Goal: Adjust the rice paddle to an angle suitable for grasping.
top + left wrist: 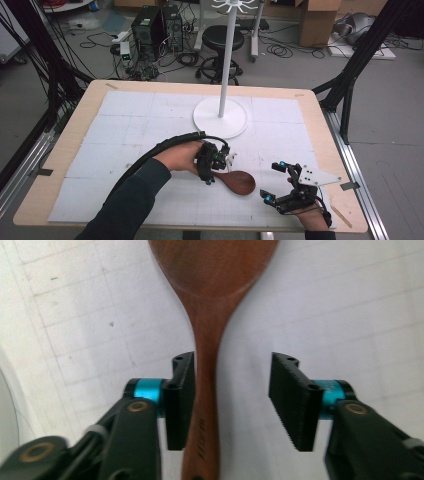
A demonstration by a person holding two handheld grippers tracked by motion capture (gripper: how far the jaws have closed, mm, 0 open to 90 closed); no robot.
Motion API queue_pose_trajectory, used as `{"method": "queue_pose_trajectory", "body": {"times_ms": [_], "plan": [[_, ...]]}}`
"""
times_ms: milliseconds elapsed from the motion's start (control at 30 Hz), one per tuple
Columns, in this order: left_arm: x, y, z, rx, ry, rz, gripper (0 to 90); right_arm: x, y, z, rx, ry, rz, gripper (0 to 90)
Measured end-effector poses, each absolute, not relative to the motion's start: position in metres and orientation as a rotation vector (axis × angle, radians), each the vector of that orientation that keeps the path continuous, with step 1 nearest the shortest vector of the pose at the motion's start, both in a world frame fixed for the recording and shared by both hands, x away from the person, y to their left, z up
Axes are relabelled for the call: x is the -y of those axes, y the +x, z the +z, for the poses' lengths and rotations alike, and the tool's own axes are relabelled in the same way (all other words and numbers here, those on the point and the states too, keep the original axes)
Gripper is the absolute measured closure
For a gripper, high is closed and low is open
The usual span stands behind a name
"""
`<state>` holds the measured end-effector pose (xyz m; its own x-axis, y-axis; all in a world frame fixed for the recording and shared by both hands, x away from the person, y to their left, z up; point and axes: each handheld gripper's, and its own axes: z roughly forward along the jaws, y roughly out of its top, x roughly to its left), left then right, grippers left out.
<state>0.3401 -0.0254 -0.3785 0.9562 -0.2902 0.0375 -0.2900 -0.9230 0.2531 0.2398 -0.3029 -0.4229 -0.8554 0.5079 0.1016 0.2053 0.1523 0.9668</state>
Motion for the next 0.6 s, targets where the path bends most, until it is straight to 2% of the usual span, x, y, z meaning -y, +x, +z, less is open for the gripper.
{"method": "queue_pose_trajectory", "body": {"times_ms": [100, 400, 500, 600], "plan": [[0.014, 0.340, -0.372, 0.364, 2.840, -0.060, 43.0, 0.302, 0.240, -0.423, -2.185, 0.689, 1.767, 0.5], [-0.020, 0.335, -0.361, 0.241, 2.806, -0.057, 22.2, 0.299, 0.240, -0.422, -2.190, 0.676, 1.765, 0.5], [-0.027, 0.333, -0.361, 0.197, 2.798, -0.098, 15.4, 0.298, 0.240, -0.422, -2.197, 0.668, 1.769, 0.5], [-0.035, 0.332, -0.361, 0.134, 2.788, -0.062, 5.8, 0.296, 0.240, -0.422, -2.204, 0.669, 1.769, 0.5]]}}
